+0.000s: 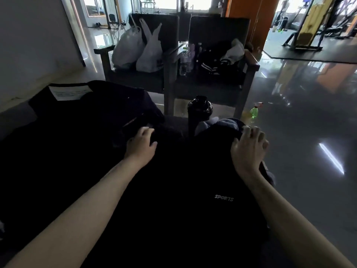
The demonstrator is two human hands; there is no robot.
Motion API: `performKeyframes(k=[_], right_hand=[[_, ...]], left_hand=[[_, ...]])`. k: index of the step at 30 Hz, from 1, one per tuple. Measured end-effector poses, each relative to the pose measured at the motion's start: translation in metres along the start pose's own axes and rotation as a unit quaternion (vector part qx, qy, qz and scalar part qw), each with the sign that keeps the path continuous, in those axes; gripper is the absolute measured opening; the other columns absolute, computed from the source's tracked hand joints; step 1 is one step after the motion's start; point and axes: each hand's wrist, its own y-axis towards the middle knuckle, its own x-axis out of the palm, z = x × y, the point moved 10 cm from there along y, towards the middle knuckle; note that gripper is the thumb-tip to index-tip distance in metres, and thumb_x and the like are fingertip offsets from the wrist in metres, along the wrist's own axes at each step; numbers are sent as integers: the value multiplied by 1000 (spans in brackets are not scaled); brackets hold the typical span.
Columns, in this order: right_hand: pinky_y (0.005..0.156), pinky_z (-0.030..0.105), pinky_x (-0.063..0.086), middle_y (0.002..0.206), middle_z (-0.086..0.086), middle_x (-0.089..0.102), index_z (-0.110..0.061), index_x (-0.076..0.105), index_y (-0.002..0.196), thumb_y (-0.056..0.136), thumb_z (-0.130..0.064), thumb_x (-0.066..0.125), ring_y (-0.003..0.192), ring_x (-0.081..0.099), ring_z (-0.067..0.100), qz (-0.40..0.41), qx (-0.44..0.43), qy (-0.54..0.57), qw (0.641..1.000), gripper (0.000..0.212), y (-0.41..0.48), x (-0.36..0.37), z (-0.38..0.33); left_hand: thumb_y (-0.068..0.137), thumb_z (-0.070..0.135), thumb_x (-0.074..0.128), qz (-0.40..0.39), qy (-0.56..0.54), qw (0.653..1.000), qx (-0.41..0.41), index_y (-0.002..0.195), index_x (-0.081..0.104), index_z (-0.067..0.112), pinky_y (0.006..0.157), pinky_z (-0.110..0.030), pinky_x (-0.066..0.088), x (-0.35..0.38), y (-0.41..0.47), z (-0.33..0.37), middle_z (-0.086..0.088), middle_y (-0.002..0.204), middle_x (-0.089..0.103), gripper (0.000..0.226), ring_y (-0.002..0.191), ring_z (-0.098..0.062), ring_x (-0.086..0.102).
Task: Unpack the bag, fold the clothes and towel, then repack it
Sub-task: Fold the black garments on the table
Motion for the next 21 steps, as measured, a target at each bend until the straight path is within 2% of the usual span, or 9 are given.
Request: performKeyframes(k=[2, 4, 7, 10, 12, 15, 17, 19, 21], right_hand=[[92, 48, 37, 115, 15, 56, -6, 60, 108, 83, -18, 61, 107, 51, 36, 25, -111, 1, 994, 28, -24, -3, -24], [94, 47, 39, 117, 9, 60, -10, 64, 106, 86, -32, 49, 110, 54, 32, -35, -163, -31, 985, 33, -46, 16, -32], [105, 50, 31, 138, 6, 51, -14, 60, 122, 92, -38, 38, 129, 43, 29, -140, -157, -72, 975, 44, -57, 44, -18], [115, 48, 9, 155, 1, 28, -20, 41, 141, 98, -38, 40, 144, 18, 24, -202, -152, -70, 965, 47, -57, 50, -9], [116, 47, 5, 156, 2, 25, -20, 39, 143, 97, -39, 42, 145, 15, 24, -197, -162, -71, 964, 50, -63, 41, -14], [113, 51, 16, 147, 8, 41, -13, 54, 133, 91, -38, 48, 139, 32, 28, -157, -181, -25, 970, 49, -92, 15, -24], [112, 50, 22, 140, 8, 50, -12, 60, 125, 89, -39, 44, 134, 40, 28, -171, -189, 27, 966, 48, -121, 5, -23], [107, 44, 30, 128, 6, 58, -14, 66, 115, 90, -40, 38, 124, 50, 28, -186, -186, 84, 961, 46, -155, -5, -17], [97, 39, 39, 113, 4, 63, -15, 69, 105, 89, -40, 37, 109, 58, 26, -178, -166, 116, 963, 43, -189, -15, -6]], left_hand=[[97, 29, 49, -20, 30, 997, 62, 134, 50, 15, 102, -37, 38, 20, -19, 5, 2, 137, 45, 39, 118, -25, 51], [99, 36, 43, -90, 83, 989, 80, 136, 49, 17, 105, -34, 34, 47, -34, 1, 3, 140, 46, 42, 124, -22, 46], [101, 42, 33, -198, 195, 958, 70, 149, 27, 20, 117, -37, 15, 77, -48, -16, 1, 156, 25, 53, 141, -18, 24], [101, 41, 32, -204, 242, 946, 65, 152, 17, 21, 118, -39, 10, 79, -52, -20, 0, 158, 17, 57, 144, -18, 16], [101, 38, 35, -186, 233, 952, 63, 152, 18, 19, 117, -41, 12, 73, -61, -11, 0, 158, 16, 57, 144, -18, 16], [100, 37, 37, -169, 175, 967, 79, 145, 34, 18, 115, -39, 16, 63, -91, 9, 0, 154, 25, 49, 141, -16, 23], [101, 38, 35, -193, 151, 966, 85, 140, 43, 17, 112, -36, 20, 63, -119, 13, 0, 150, 32, 45, 137, -16, 29], [101, 40, 34, -224, 134, 963, 72, 140, 43, 18, 109, -34, 25, 63, -147, 10, 1, 147, 36, 45, 132, -16, 34], [101, 43, 34, -224, 119, 966, 42, 141, 42, 19, 108, -34, 27, 56, -171, 2, 2, 145, 35, 47, 130, -17, 35]])
